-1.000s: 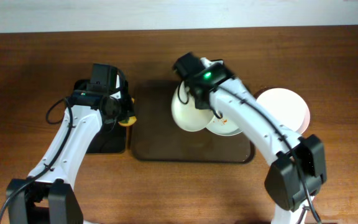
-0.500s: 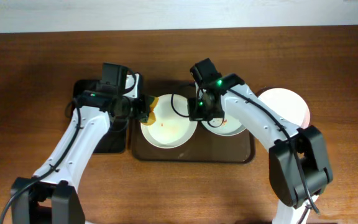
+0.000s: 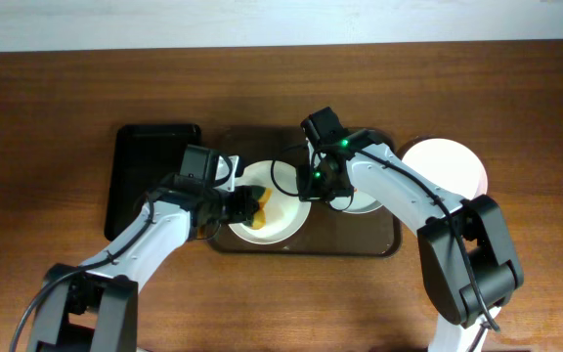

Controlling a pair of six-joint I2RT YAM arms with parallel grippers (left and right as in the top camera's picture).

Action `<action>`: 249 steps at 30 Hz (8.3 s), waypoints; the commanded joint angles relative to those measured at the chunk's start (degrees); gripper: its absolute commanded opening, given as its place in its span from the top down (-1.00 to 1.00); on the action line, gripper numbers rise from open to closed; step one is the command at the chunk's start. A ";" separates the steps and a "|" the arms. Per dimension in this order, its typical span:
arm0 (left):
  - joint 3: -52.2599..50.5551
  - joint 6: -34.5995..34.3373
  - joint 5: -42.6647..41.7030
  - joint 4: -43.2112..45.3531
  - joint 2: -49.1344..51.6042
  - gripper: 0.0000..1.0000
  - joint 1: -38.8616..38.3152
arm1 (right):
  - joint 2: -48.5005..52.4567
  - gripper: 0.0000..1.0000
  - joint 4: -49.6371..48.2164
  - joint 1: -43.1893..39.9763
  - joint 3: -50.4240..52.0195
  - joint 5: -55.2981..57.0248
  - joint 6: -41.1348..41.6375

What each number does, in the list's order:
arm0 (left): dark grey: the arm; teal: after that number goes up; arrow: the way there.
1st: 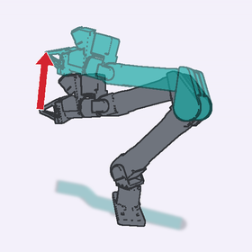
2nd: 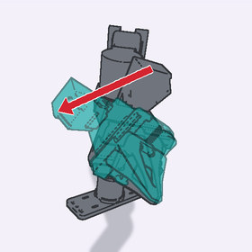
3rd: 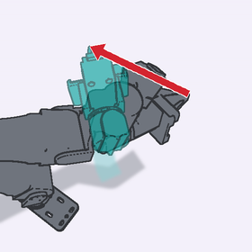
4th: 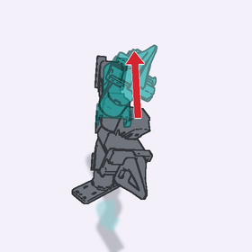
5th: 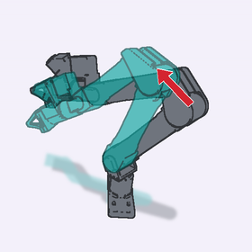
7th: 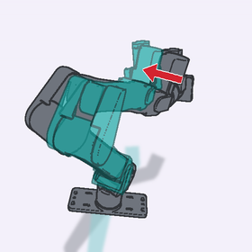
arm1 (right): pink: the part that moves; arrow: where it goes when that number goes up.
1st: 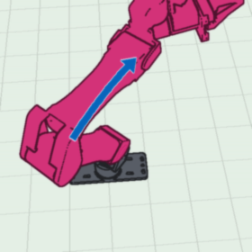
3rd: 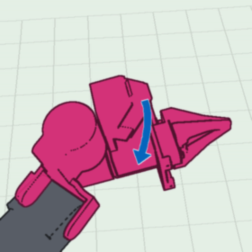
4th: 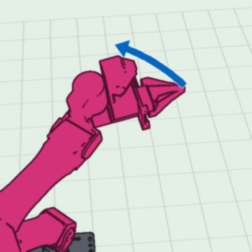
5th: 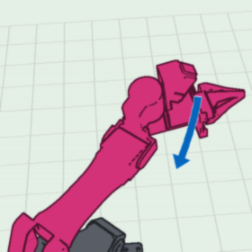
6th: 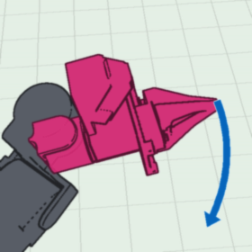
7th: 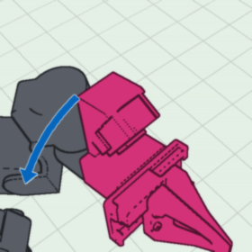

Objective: Clean dirty plates on tray and stack at the side
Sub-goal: 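Carry the plate with the right gripper and stack it on the first plate, then move the right gripper to grasp the last plate's rim, then scrub the last plate with the sponge in the left gripper, then carry the last plate with the right gripper onto the stack at right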

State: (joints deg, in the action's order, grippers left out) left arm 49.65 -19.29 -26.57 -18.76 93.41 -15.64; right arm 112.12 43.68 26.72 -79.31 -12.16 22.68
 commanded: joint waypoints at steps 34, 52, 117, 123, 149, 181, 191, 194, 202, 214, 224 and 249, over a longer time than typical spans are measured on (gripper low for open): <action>-0.48 9.51 19.21 -8.74 -13.92 1.00 15.34 | -17.62 0.92 3.39 0.39 -0.63 23.56 -11.56; -0.48 11.69 24.90 -7.45 -10.14 1.00 15.34 | -18.88 0.92 2.62 2.80 -0.63 39.71 -2.71; -0.48 11.67 24.04 -7.78 -10.14 1.00 15.32 | -4.68 0.92 -2.64 -22.14 16.74 -2.62 -1.14; -0.48 11.67 3.50 -4.83 -10.14 1.00 11.37 | -4.70 0.92 -8.55 -11.34 16.74 -2.62 6.75; -0.48 -22.95 -17.29 29.11 15.67 1.00 -8.74 | -4.70 0.91 -10.95 -8.72 16.74 -2.62 7.23; 3.76 -13.88 1.33 8.87 3.96 1.00 -8.00 | -4.70 0.92 -10.08 -8.72 16.74 -2.82 7.23; 3.76 -18.51 -2.60 16.74 14.71 1.00 -13.35 | -4.70 0.92 -9.99 -8.72 16.74 -2.82 7.23; 3.76 -18.18 3.23 14.19 14.71 1.00 -13.33 | -4.70 0.92 -9.81 -8.72 16.74 -2.82 7.21; 3.82 -8.87 19.58 8.57 11.65 1.00 -5.84 | -4.70 0.92 -9.40 -8.72 16.74 -2.80 7.21; 9.40 -5.40 21.70 -6.67 -5.01 1.00 -2.73 | -5.05 0.92 -10.29 -8.79 16.22 -0.98 7.19; 9.38 -2.84 24.04 -16.33 -7.30 1.00 12.09 | -12.28 0.92 2.12 -8.57 5.57 16.74 -4.68; 9.38 -2.86 24.04 -16.46 -7.28 1.00 12.02 | -16.31 0.92 14.32 7.26 -2.38 74.55 0.33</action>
State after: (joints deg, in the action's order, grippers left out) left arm 58.39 -23.27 -2.74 -35.35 86.98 -3.62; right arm 96.79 58.96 30.89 -80.79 45.84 20.47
